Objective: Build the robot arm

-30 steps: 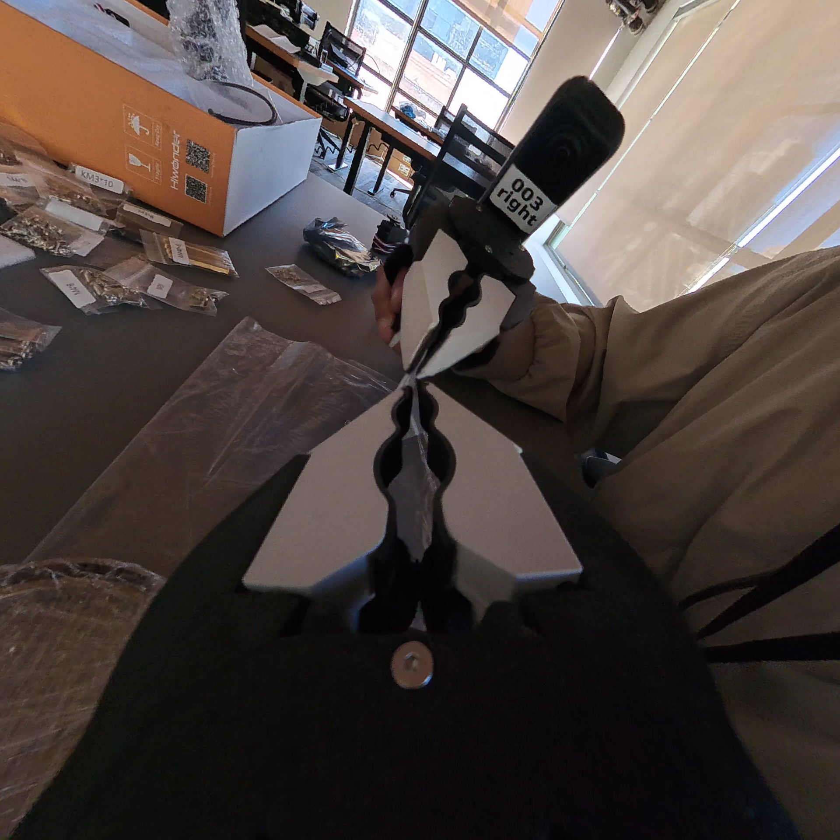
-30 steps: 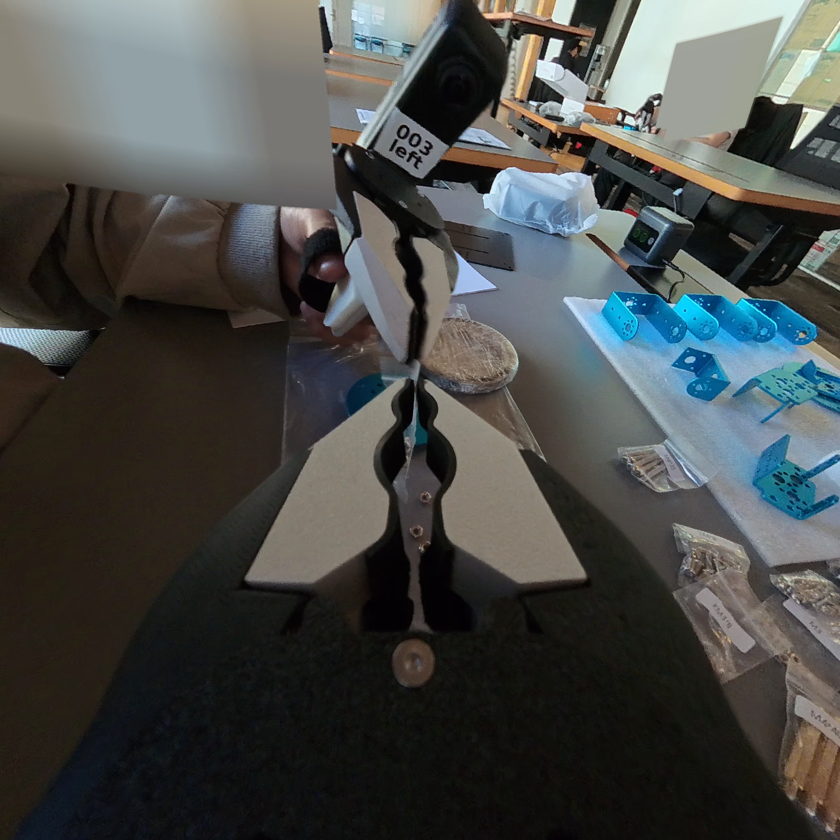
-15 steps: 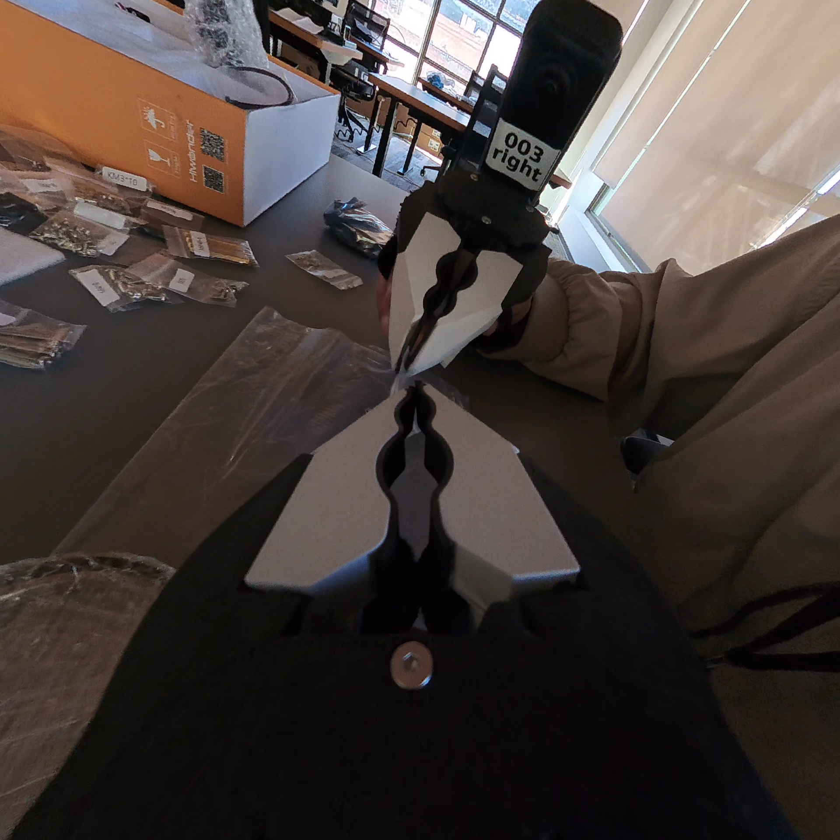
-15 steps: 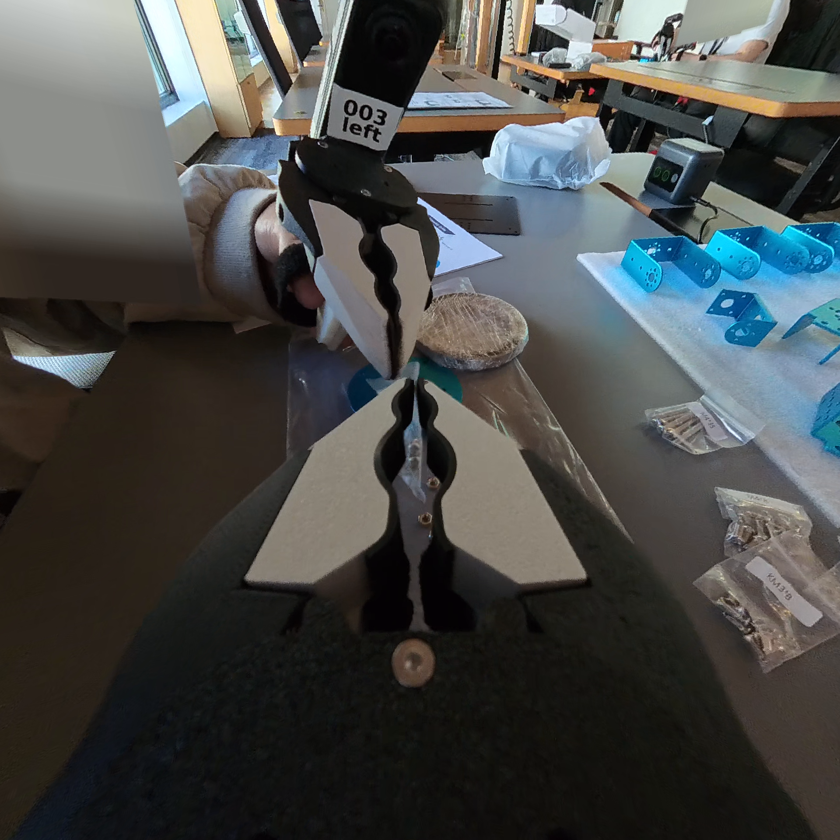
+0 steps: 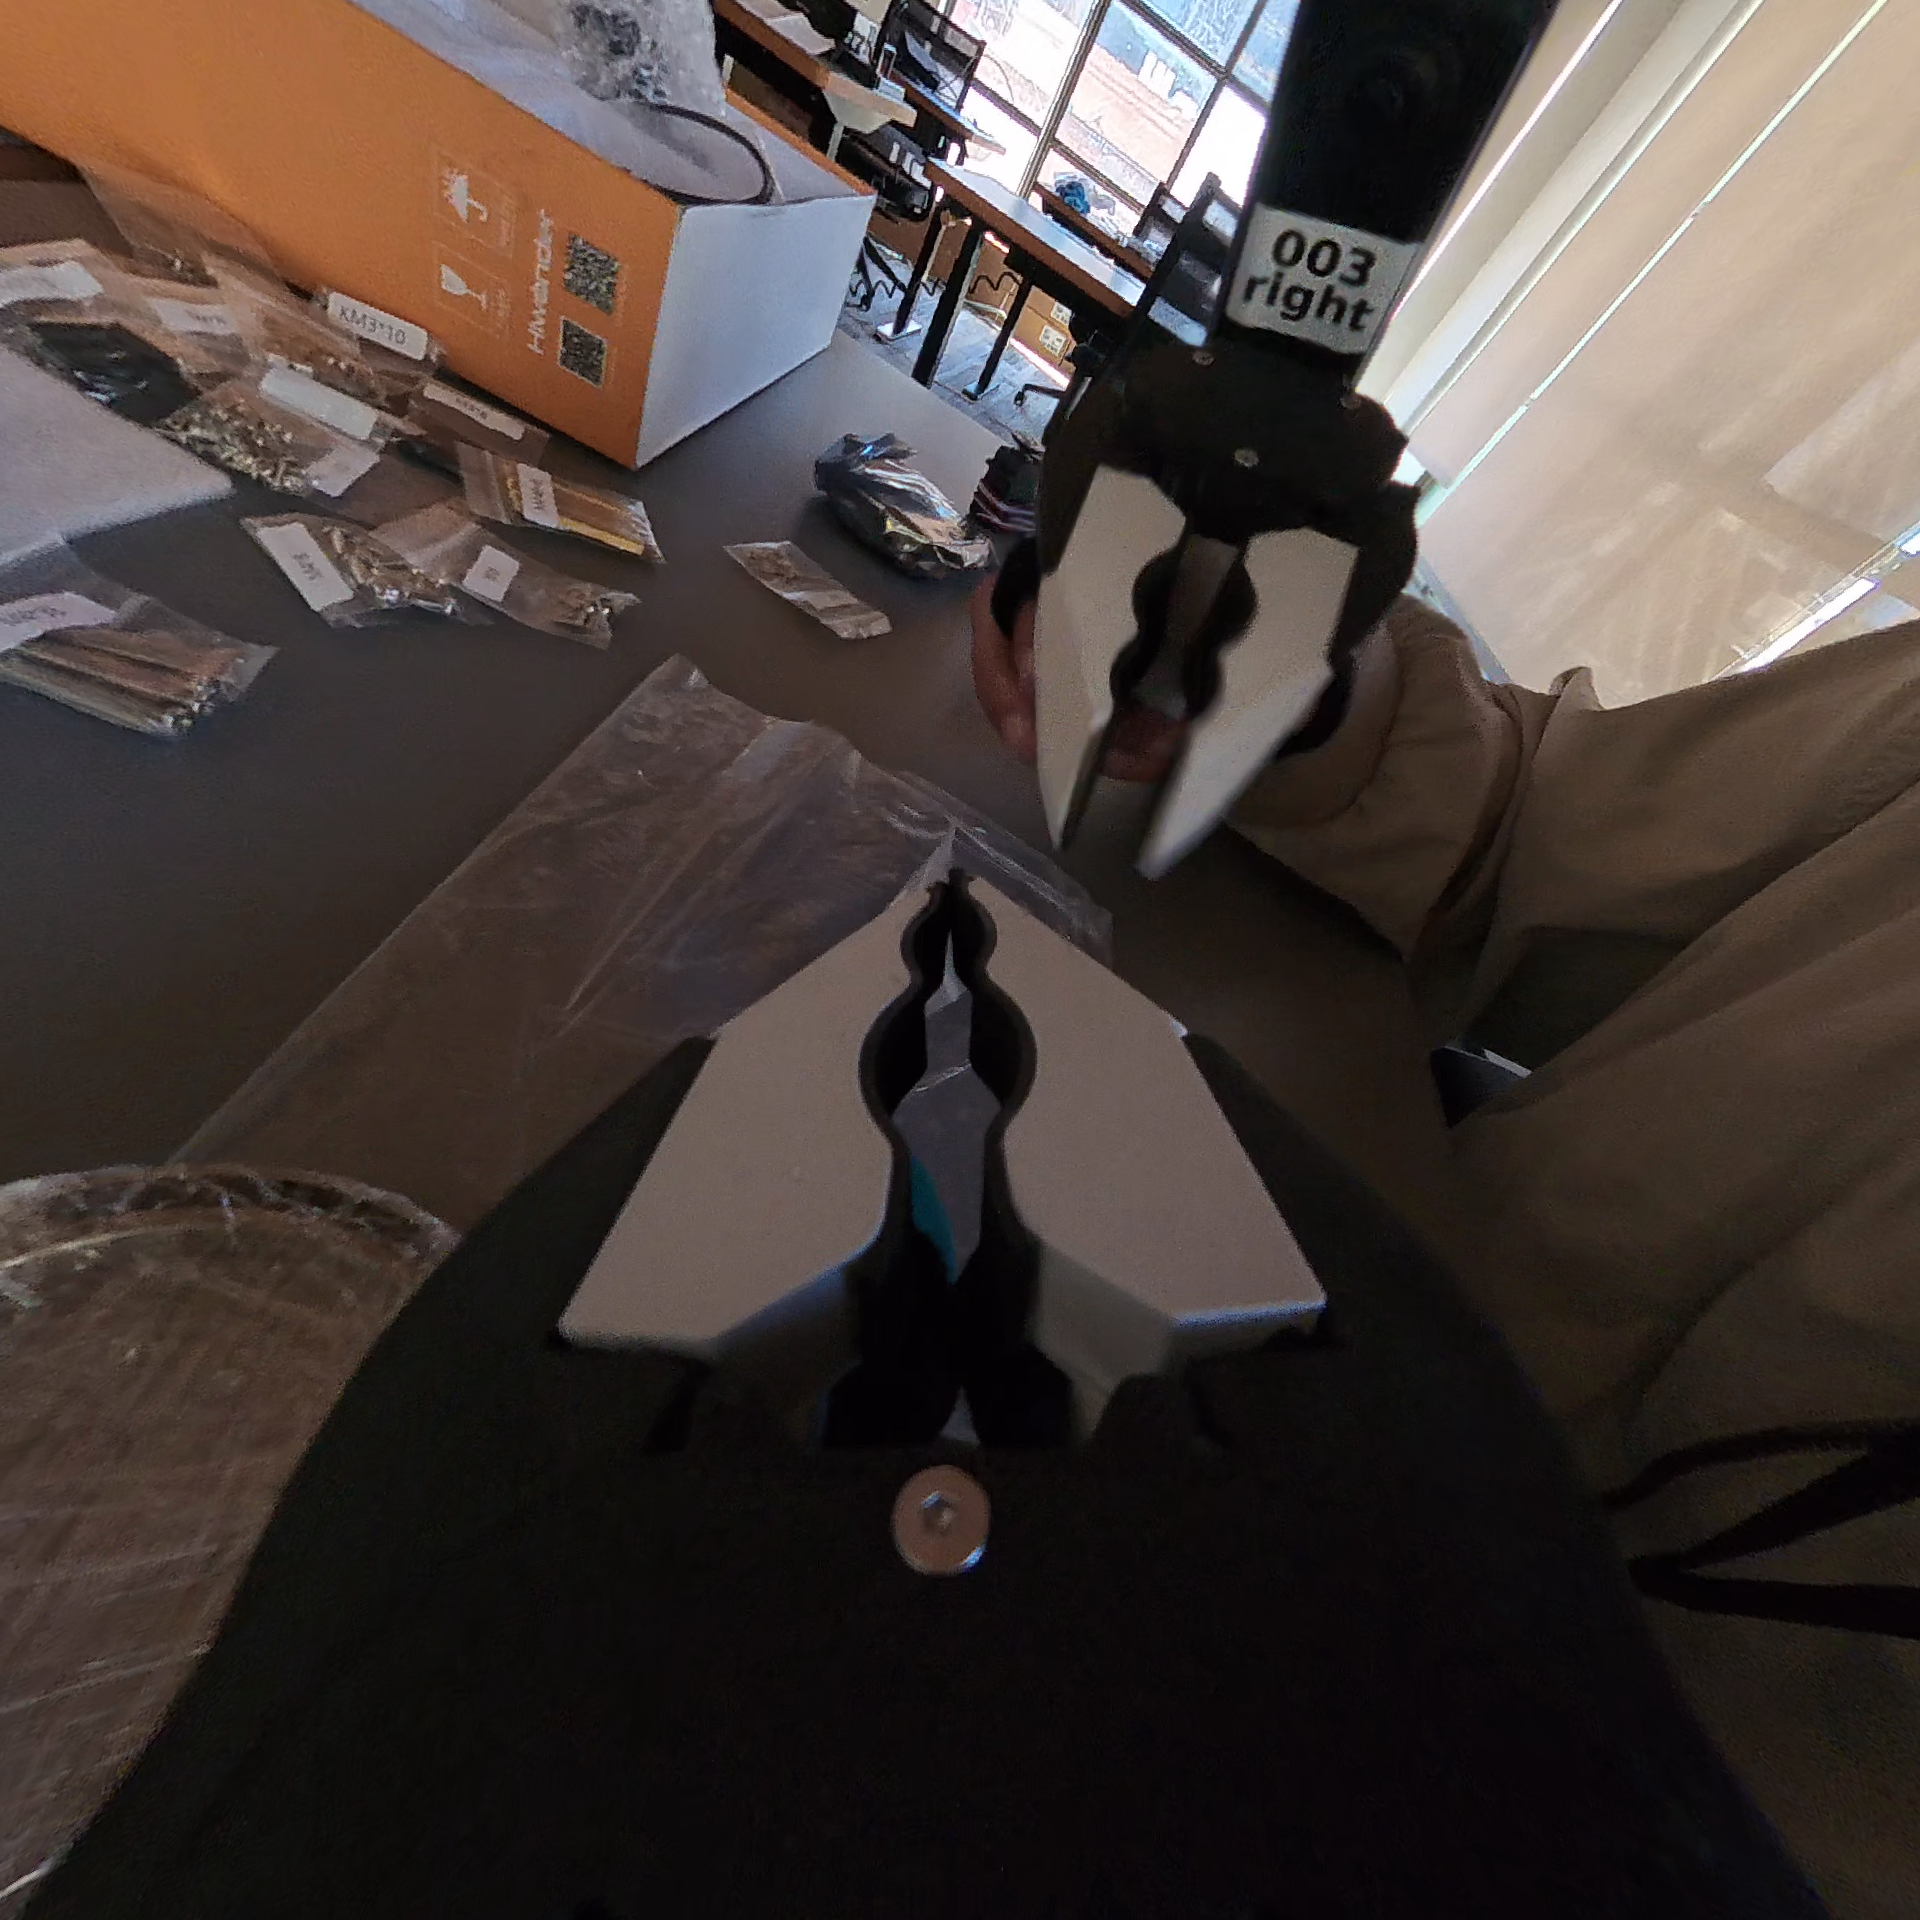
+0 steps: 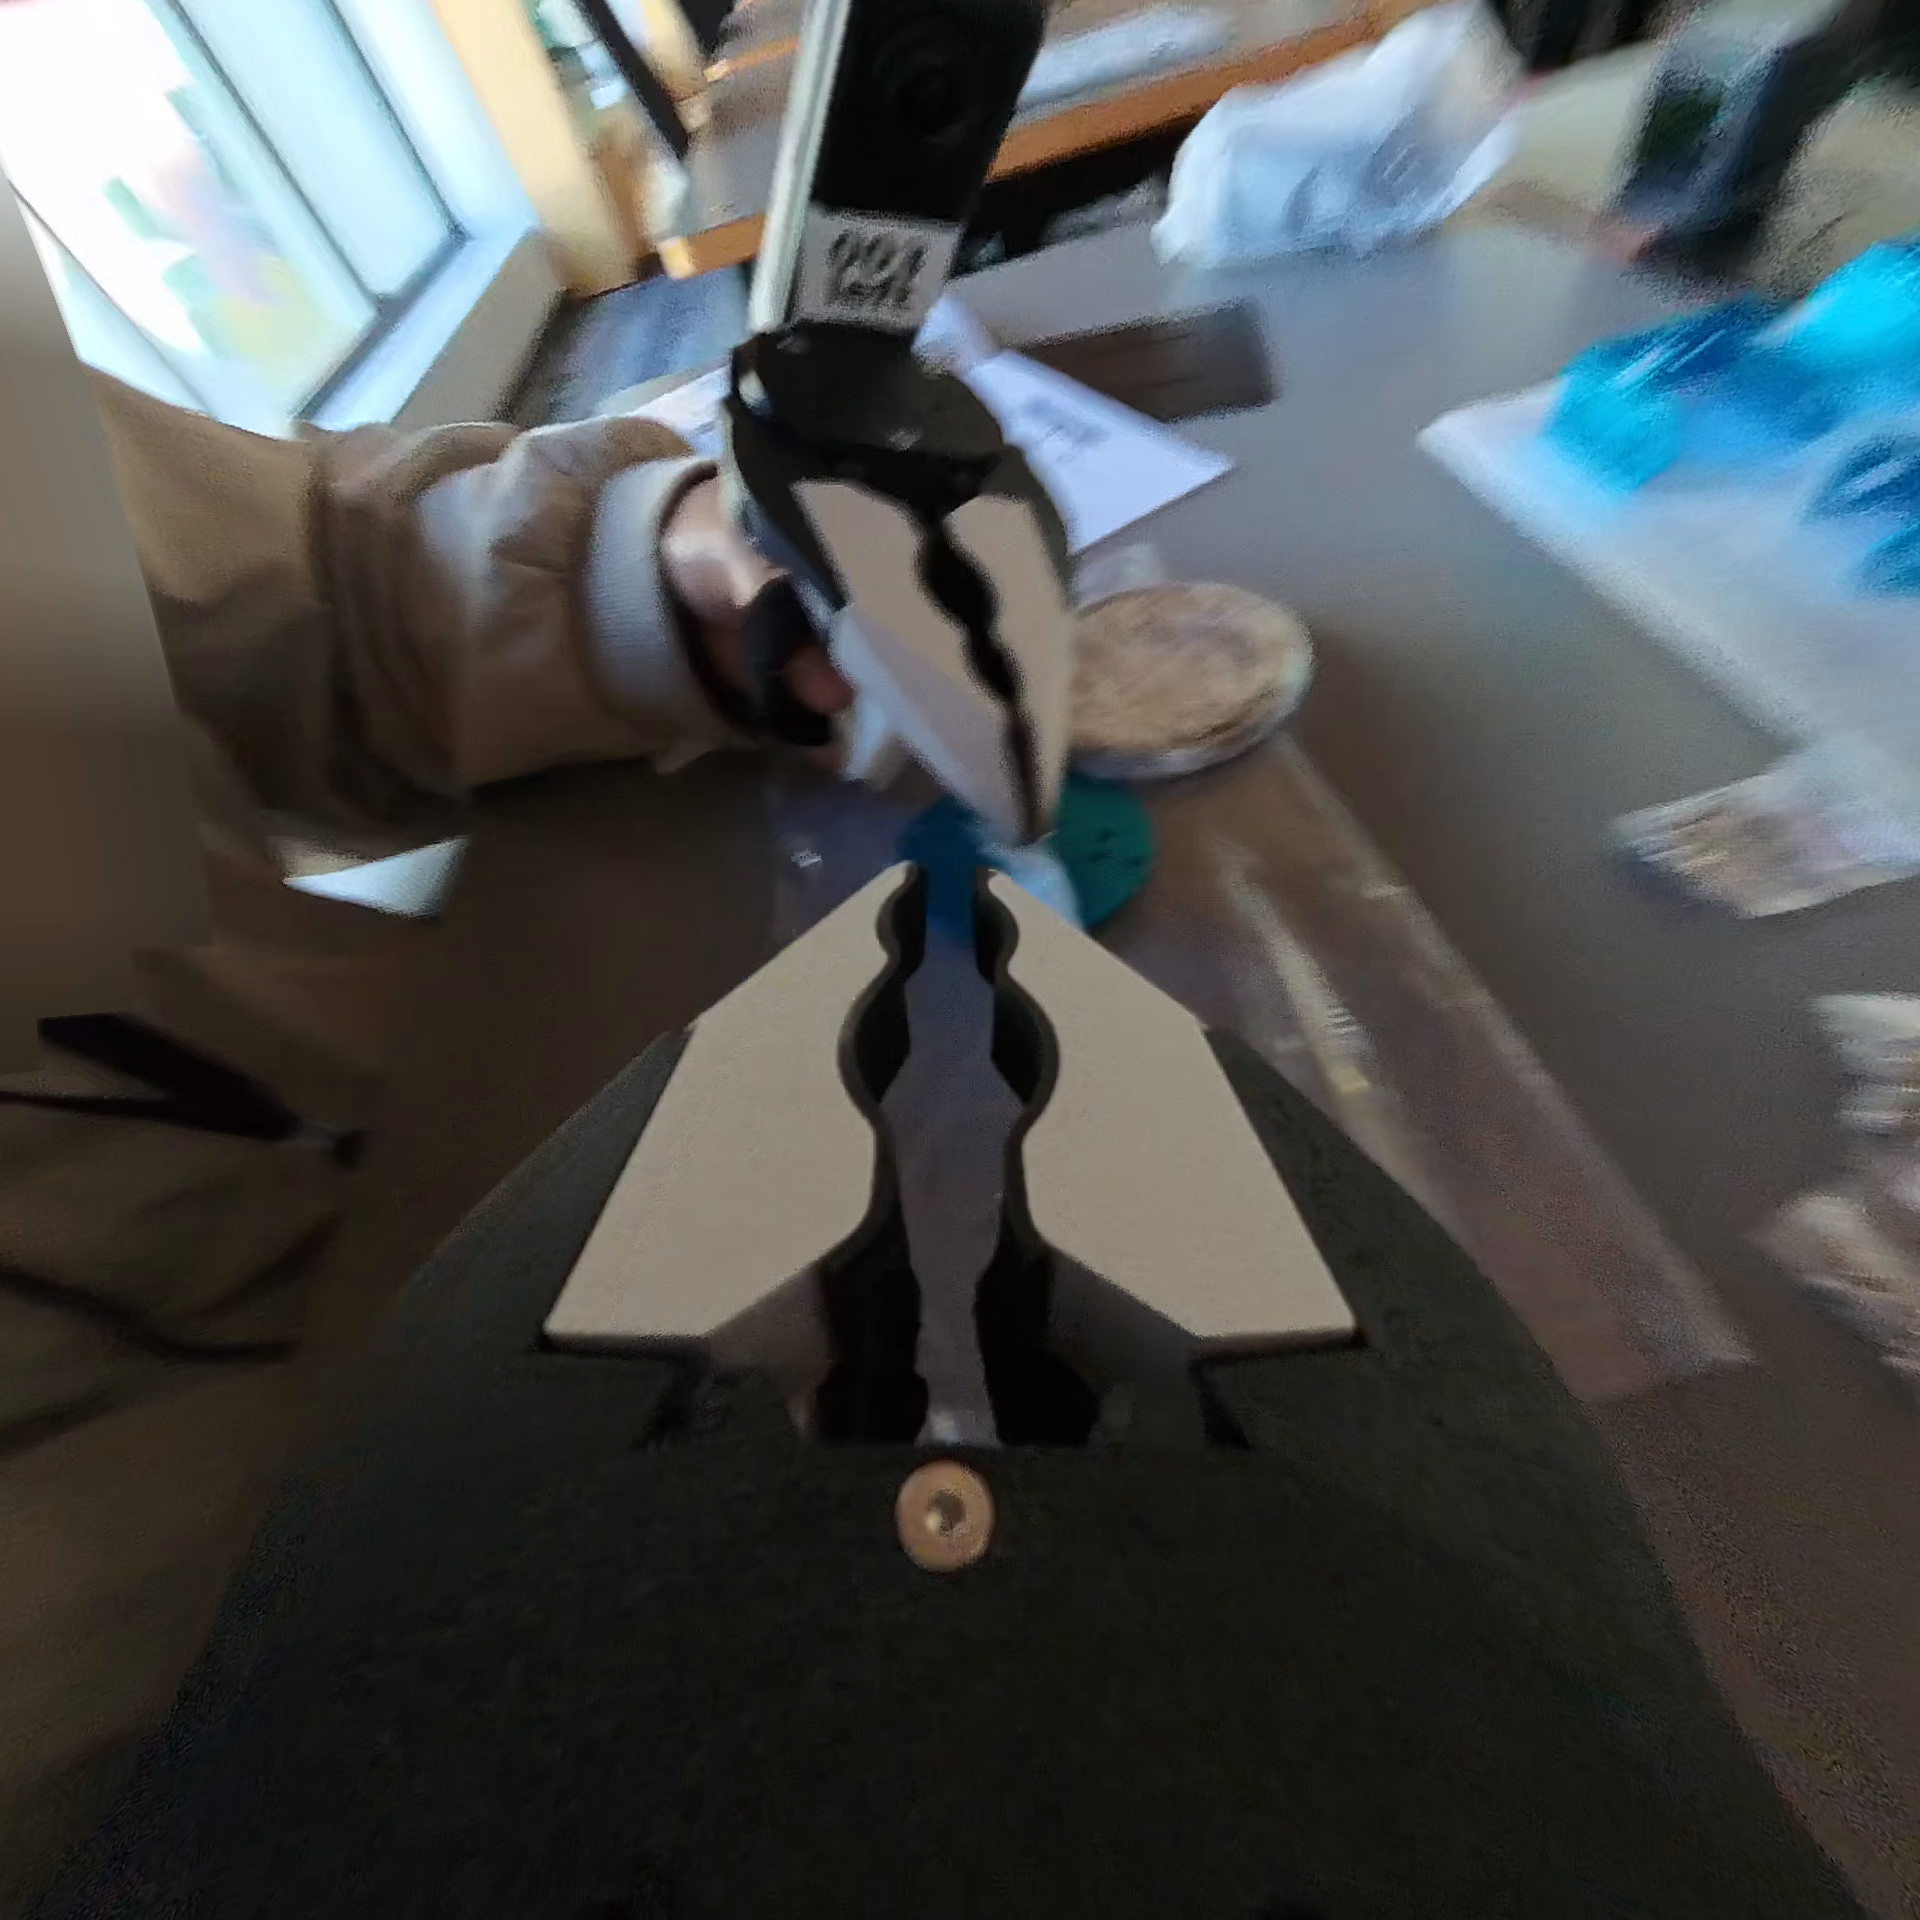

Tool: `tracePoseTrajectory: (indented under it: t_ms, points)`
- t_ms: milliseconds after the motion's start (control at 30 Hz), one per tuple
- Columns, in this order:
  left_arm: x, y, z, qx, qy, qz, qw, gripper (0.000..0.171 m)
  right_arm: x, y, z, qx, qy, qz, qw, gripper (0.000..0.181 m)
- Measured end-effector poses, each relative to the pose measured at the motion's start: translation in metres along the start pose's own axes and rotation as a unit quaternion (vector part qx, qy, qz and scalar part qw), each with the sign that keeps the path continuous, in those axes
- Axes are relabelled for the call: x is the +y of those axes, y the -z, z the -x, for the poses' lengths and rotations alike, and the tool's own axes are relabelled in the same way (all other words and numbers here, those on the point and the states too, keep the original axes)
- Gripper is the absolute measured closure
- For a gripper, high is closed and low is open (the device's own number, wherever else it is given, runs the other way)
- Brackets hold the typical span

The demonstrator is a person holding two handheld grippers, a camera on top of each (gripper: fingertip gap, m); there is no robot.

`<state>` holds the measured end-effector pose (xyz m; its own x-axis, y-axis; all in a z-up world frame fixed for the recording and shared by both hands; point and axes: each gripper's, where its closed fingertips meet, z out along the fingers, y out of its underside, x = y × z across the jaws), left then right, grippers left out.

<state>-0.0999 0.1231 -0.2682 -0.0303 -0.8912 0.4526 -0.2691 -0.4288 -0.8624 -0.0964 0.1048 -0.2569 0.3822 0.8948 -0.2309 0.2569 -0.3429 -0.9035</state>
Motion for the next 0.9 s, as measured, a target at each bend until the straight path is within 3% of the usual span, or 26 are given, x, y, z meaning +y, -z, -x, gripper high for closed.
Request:
tracePoseTrajectory:
  t_ms: [67, 167, 233, 533, 900]
  points:
    - [0.001, 0.000, 0.002, 0.000, 0.012, 0.001, 1.000, 0.171, 0.015, -0.010, 0.015, -0.064, -0.061, 0.050, 0.995, 0.152]
    - [0.000, 0.000, 0.001, 0.004, 0.021, -0.001, 1.000, 0.171, 0.026, -0.023, 0.003, -0.037, -0.073, 0.063, 0.995, 0.132]
    - [0.001, -0.001, -0.001, 0.010, 0.028, -0.001, 1.000, 0.171, 0.022, -0.025, -0.004, -0.018, -0.073, 0.039, 0.996, 0.132]
    - [0.004, -0.004, -0.004, 0.036, 0.071, -0.001, 0.997, 0.171, 0.013, -0.023, -0.009, -0.076, -0.167, -0.023, 0.983, 0.155]
    - [-0.004, -0.004, -0.020, 0.081, 0.060, -0.026, 0.995, 0.171, -0.004, -0.013, -0.004, -0.185, -0.304, -0.083, 0.931, 0.173]
